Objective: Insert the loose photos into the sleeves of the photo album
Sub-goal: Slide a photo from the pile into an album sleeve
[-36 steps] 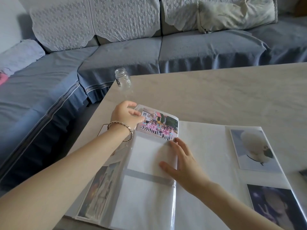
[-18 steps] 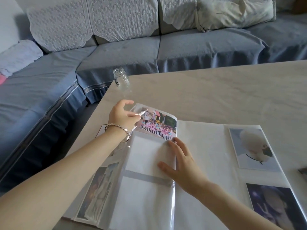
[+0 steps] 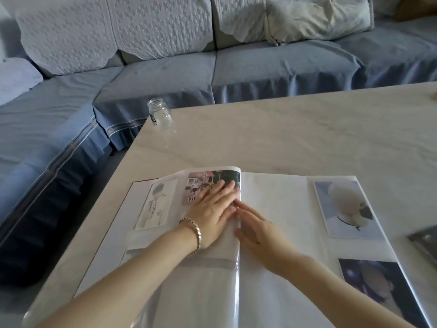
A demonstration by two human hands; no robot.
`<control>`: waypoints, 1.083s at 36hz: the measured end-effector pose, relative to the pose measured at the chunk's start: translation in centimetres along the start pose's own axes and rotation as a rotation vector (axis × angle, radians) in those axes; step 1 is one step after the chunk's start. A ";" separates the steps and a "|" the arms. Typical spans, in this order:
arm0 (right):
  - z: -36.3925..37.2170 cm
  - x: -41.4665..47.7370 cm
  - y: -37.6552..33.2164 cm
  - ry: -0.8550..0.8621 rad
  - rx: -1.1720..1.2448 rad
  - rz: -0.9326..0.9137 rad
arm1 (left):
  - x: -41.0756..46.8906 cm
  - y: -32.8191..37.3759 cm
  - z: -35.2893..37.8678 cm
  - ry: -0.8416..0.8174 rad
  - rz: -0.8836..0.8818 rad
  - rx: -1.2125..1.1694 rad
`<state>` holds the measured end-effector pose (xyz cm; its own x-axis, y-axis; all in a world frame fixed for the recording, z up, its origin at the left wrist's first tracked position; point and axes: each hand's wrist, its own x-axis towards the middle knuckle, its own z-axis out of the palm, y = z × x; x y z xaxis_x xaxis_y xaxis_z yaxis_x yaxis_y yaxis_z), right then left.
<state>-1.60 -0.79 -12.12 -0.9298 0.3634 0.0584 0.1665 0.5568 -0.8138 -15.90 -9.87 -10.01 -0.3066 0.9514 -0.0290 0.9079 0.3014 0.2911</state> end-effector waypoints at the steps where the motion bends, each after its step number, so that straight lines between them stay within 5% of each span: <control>1: -0.2 -0.2 0.3 0.009 -0.002 0.002 | -0.1 -0.2 0.5 -0.026 -0.029 0.067; 9: -3.0 -3.2 2.3 -0.033 -0.207 0.025 | -0.4 -1.6 -0.7 -0.110 -0.406 0.071; 13: -6.2 -5.8 2.5 0.009 -0.262 0.110 | 0.9 0.5 -1.7 0.039 -0.592 0.088; 17: -10.1 -9.1 3.4 0.126 -0.366 0.246 | 1.6 4.0 -1.5 0.254 -0.444 -0.066; 22: -14.9 -13.2 6.0 0.291 -0.513 0.505 | 2.5 9.1 -0.5 0.280 -0.197 -0.196; 28: -17.5 -16.1 8.8 0.078 -0.743 0.828 | 3.2 12.8 1.0 0.211 -0.130 -0.266; 39: -18.7 -17.3 9.5 0.070 -0.775 0.771 | 2.9 14.9 1.6 0.125 -0.164 -0.385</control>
<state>22.16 12.19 -10.10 -0.4710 0.8437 -0.2578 0.8795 0.4717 -0.0631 -2.76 -2.51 -7.26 -0.4918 0.8707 0.0042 0.6785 0.3803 0.6285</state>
